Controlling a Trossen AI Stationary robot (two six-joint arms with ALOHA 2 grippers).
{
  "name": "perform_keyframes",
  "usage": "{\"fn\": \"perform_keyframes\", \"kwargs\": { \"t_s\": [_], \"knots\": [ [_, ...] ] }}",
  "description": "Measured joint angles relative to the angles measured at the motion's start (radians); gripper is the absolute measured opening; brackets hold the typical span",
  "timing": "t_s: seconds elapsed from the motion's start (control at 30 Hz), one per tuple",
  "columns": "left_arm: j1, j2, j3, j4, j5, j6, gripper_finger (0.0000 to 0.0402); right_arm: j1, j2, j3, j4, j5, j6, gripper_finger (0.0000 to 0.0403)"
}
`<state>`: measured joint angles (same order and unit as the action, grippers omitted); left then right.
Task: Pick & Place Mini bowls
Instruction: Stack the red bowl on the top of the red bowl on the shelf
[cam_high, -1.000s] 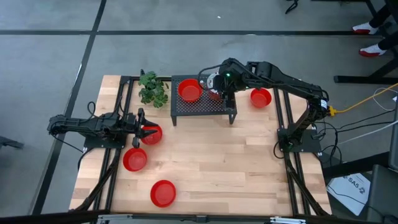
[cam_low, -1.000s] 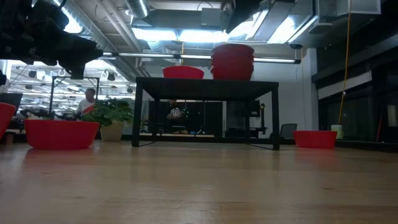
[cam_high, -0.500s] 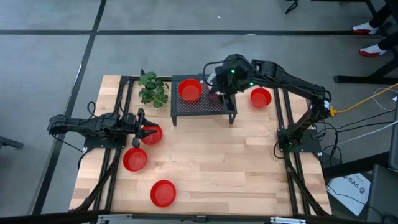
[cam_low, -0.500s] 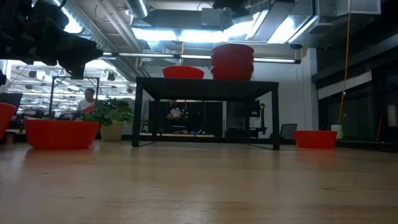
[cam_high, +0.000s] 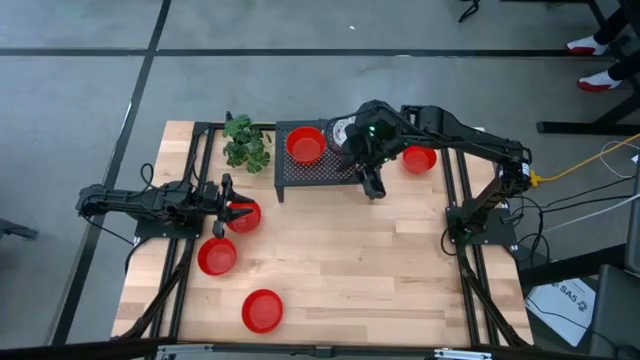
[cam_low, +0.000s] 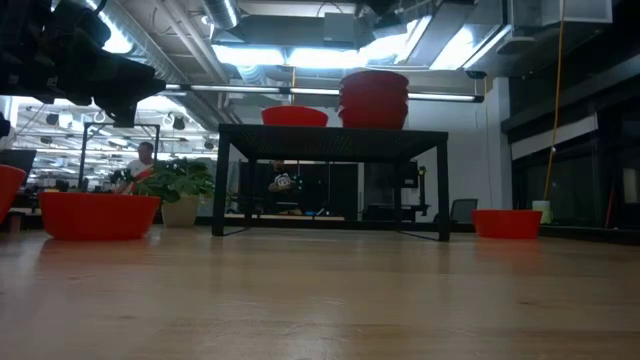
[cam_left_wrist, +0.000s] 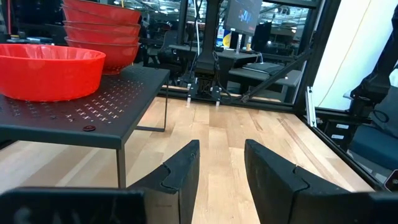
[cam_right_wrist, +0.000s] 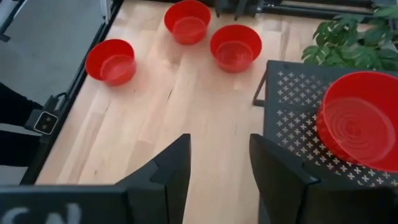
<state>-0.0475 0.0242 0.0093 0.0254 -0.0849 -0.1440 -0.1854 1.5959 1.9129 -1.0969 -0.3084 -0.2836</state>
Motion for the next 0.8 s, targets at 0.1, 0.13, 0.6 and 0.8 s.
{"fn": "perform_keyframes", "kwargs": {
  "t_s": [0.1,0.13,0.6,0.8],
  "knots": [
    [0.000,0.000,0.000,0.000,0.000,0.000,0.0123,0.011,0.000,0.000,0.019,0.000,0.015,0.0163],
    [0.000,0.000,0.000,0.000,0.000,0.000,0.0123,0.015,0.000,0.000,0.031,0.001,0.024,0.0163],
    [0.000,0.000,0.000,0.000,0.000,0.000,0.0123,0.075,0.001,0.000,0.261,0.071,-0.011,0.0163],
    [0.000,0.000,0.000,0.000,0.000,0.000,0.0123,0.075,0.002,0.000,0.315,0.072,0.010,0.0163]
  ]
}}
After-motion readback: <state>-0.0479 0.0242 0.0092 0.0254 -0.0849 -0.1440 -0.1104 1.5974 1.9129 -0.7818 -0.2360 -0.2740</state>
